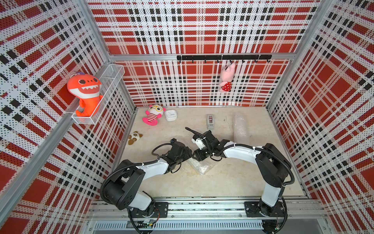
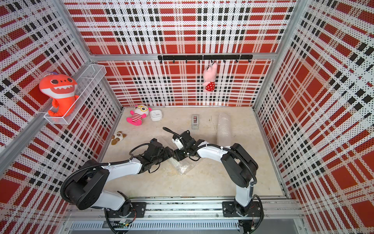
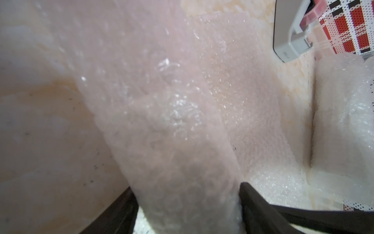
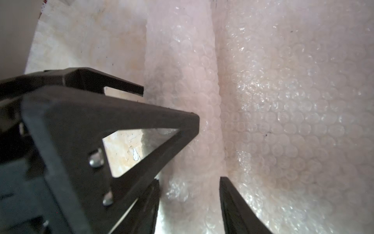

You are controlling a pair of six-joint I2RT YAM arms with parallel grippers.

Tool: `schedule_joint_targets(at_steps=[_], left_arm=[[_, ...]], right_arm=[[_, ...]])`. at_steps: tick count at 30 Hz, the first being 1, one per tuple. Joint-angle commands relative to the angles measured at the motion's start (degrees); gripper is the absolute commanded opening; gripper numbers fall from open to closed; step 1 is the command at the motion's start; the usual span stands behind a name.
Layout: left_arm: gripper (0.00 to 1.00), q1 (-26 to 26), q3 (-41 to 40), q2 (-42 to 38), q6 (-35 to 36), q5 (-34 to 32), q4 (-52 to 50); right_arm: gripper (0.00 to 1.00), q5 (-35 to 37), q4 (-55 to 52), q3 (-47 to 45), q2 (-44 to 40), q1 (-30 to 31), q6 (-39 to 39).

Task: Wrap vases in bubble wrap
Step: Wrap the vase in bubble wrap.

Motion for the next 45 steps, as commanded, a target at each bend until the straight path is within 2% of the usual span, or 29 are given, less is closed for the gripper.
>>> schedule_joint_targets(at_steps=[1, 3, 5, 10, 19, 25, 30, 33, 40, 45], left_arm=[[0.83, 0.28, -0.28, -0.58, 0.96, 0.74, 0.95], [0.88, 0.52, 0.16, -1.3, 1.07, 0.7, 0.78], [0.98, 0.91, 0.36, -2.85, 1.05, 0.65, 0.97], [0.98, 1.86, 1.95, -6.54, 1.7, 0.16, -0.01], [1.0, -0.6, -0.08, -6.84, -0.15, 0.04, 0.27], [0.9, -2.14, 1.45, -1.31, -0.09, 1.44, 2.57], [0.72, -2.8, 2.38, 2.95, -0.02, 2.78, 3.71], [0.65, -2.89, 2.25, 4.13, -0.09, 2.79, 4.25], [0.63, -2.83, 2.35, 5.45, 0.37, 3.11, 4.69], [0.64, -2.8, 3.32, 6.56, 0.36, 3.44, 5.13]], right_arm=[[0.48, -0.21, -1.05, -1.65, 1.9, 0.03, -0.74], [0.46, 0.91, -0.67, -3.01, 1.86, -0.43, -0.06], [0.46, 0.52, 0.43, -4.75, 1.41, -1.52, 0.63], [0.44, -0.16, 2.91, -7.85, 0.88, -4.64, 2.82], [0.43, 5.23, 3.34, -7.33, 0.78, -5.33, 2.75], [0.42, 7.19, 2.63, -6.29, 0.44, -5.4, 2.12], [0.42, 7.95, 2.86, -6.08, -1.18, -5.38, 1.57], [0.43, 7.98, 2.05, -5.66, -3.07, -5.43, 1.21], [0.47, 5.17, 1.51, -6.88, -10.98, -5.18, 1.59], [0.47, 3.59, 0.38, -5.14, -7.95, -3.35, 1.51]])
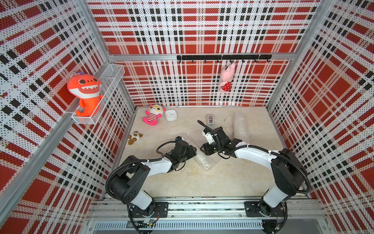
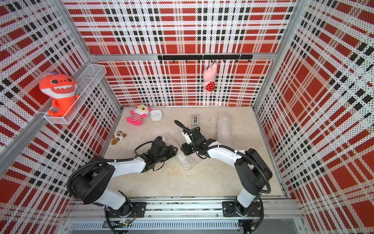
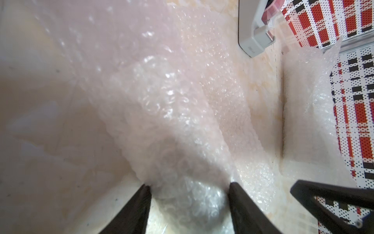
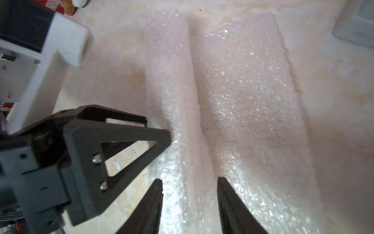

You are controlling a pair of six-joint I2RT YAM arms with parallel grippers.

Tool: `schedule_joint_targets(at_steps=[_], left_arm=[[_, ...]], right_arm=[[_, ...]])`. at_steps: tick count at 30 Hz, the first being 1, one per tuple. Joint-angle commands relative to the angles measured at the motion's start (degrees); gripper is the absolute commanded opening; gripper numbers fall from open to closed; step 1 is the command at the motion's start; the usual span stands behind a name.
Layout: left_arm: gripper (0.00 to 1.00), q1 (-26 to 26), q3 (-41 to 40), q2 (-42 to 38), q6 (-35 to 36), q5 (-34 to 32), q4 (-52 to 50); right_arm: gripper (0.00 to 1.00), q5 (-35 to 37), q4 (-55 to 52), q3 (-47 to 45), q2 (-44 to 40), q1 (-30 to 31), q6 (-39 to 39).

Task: Wrap vases in bubble wrap
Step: Wrap the vase in bubble wrap.

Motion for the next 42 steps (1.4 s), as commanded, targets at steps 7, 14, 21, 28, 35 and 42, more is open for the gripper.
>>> schedule_joint_targets(at_steps=[7, 14, 21, 28, 35, 42], left_arm=[[0.65, -0.24, 2.26, 2.32, 0.89, 0.8, -1.7], [0.84, 0.15, 4.05, -2.1, 3.03, 1.12, -0.28], [0.89, -0.49, 4.39, -2.28, 0.35, -0.7, -2.43], [0.91, -2.56, 7.49, 4.49, -1.19, -0.03, -1.23], [0.87, -4.61, 13.04, 12.0, -0.52, 1.52, -1.24], [0.79, -4.64, 13.6, 15.2, 0.0, 1.45, -2.1]], right_arm=[[0.46, 0.08, -1.58, 1.72, 5.34, 1.44, -0.83], [0.42, -1.01, 0.24, -1.45, 6.88, -1.6, -0.13], [0.41, -2.37, 2.67, -4.29, 7.44, -5.32, 2.28], [0.41, 2.04, 0.94, -4.15, 6.39, -5.59, 1.54], [0.41, 3.84, 1.09, -4.18, 7.09, -5.69, 1.49], [0.42, 5.41, 0.01, -1.67, 5.43, -5.88, 0.79]])
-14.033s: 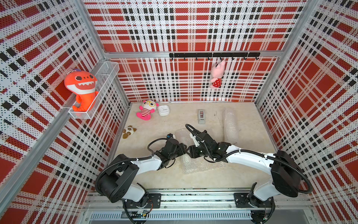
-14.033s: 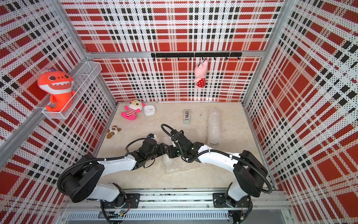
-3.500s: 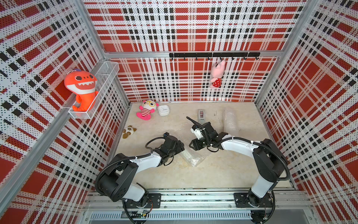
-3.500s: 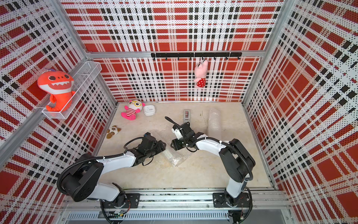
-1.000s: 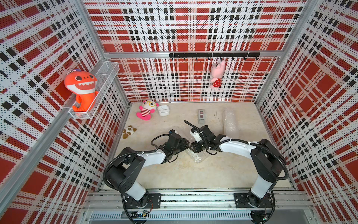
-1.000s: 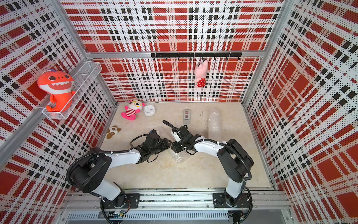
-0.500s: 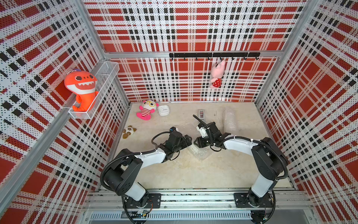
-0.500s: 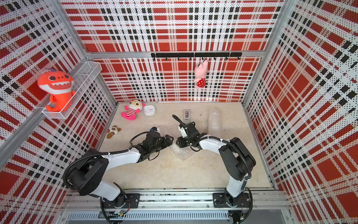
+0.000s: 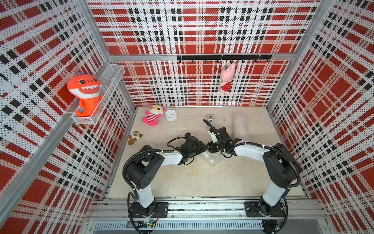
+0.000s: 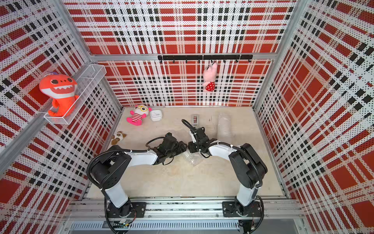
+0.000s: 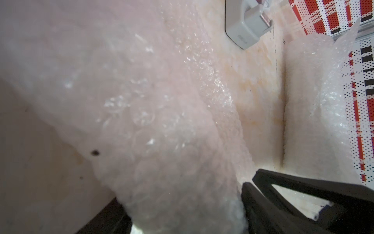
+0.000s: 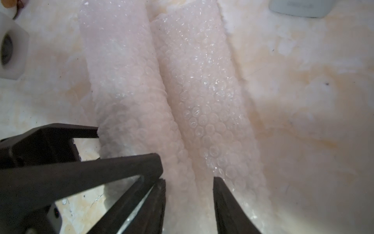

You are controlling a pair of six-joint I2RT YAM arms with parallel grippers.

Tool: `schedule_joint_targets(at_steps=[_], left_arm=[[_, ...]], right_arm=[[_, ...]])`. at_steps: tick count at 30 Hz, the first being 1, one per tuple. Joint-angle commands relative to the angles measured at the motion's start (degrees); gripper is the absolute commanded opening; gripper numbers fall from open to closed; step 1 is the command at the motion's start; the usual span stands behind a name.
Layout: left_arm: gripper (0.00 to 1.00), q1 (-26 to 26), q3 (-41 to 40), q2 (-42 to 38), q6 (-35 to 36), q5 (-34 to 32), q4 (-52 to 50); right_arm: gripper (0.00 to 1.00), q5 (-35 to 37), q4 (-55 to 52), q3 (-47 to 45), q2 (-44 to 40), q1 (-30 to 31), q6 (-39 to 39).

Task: Wrap vases in bubble wrap
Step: Wrap the vase in bubble wrap.

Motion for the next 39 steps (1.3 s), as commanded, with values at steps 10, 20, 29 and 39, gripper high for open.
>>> schedule_joint_targets(at_steps=[10, 20, 29, 39], left_arm=[[0.68, 1.34, -1.41, 0.1, 12.16, 4.52, -9.59], [0.68, -2.62, -3.78, -4.7, 22.92, 4.64, -18.99], [0.68, -5.16, -5.67, -5.7, 25.54, 7.22, -13.28], [0.71, -5.16, -5.08, -7.22, 26.92, 7.33, -12.39]], right_arm=[[0.55, -4.81, -8.42, 2.0, -5.15, -0.13, -1.54], [0.75, -4.07, -10.81, -1.05, -6.81, -0.9, 7.76], [0.68, -5.76, -3.43, -0.81, -6.45, -2.3, 13.78], [0.66, -6.25, -2.87, 3.34, 0.51, -1.78, 12.66]])
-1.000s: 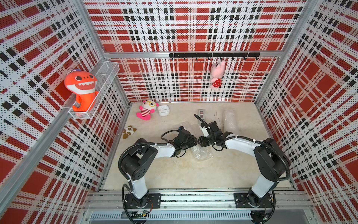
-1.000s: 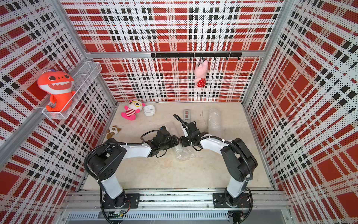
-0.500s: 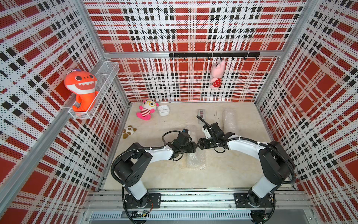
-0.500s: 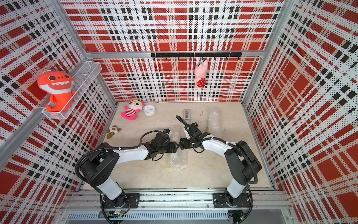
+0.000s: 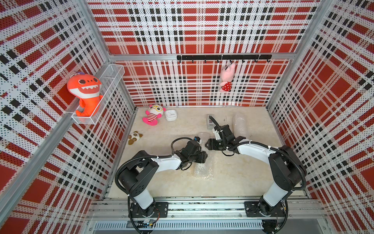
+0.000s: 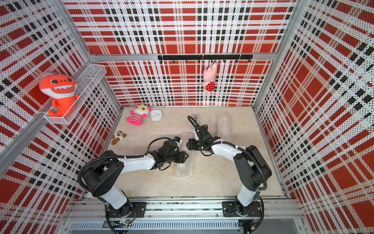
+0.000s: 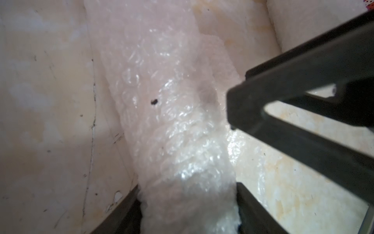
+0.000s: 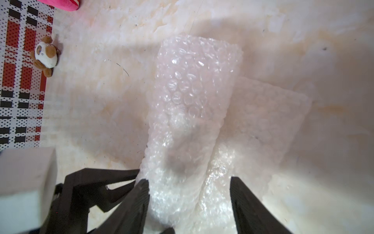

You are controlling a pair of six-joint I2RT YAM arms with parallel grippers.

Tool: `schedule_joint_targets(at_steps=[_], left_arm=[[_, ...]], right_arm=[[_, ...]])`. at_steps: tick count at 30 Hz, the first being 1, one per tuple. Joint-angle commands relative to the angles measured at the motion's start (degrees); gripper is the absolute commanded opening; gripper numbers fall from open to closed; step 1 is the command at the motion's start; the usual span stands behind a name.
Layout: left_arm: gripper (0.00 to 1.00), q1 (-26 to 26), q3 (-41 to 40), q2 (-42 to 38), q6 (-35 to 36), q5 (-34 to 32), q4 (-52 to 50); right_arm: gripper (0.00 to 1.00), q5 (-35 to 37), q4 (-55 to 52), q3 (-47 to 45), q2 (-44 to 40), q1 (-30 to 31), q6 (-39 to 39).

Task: Wrap vases in bubble wrap
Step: Wrap the vase in bubble wrap.

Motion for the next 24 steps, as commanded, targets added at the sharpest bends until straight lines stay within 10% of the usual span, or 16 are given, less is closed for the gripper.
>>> schedule_joint_targets(at_steps=[1, 24], left_arm=[[0.71, -1.03, -0.93, -0.75, 1.6, 1.81, -5.73], [0.92, -2.33, -0.35, -1.95, -10.58, -0.55, -1.59]], right_arm=[[0.66, 0.24, 0.05, 1.76, 2.93, 0.38, -0.67], [0.58, 7.33, -3.54, -3.34, 0.09, 0.41, -5.35]])
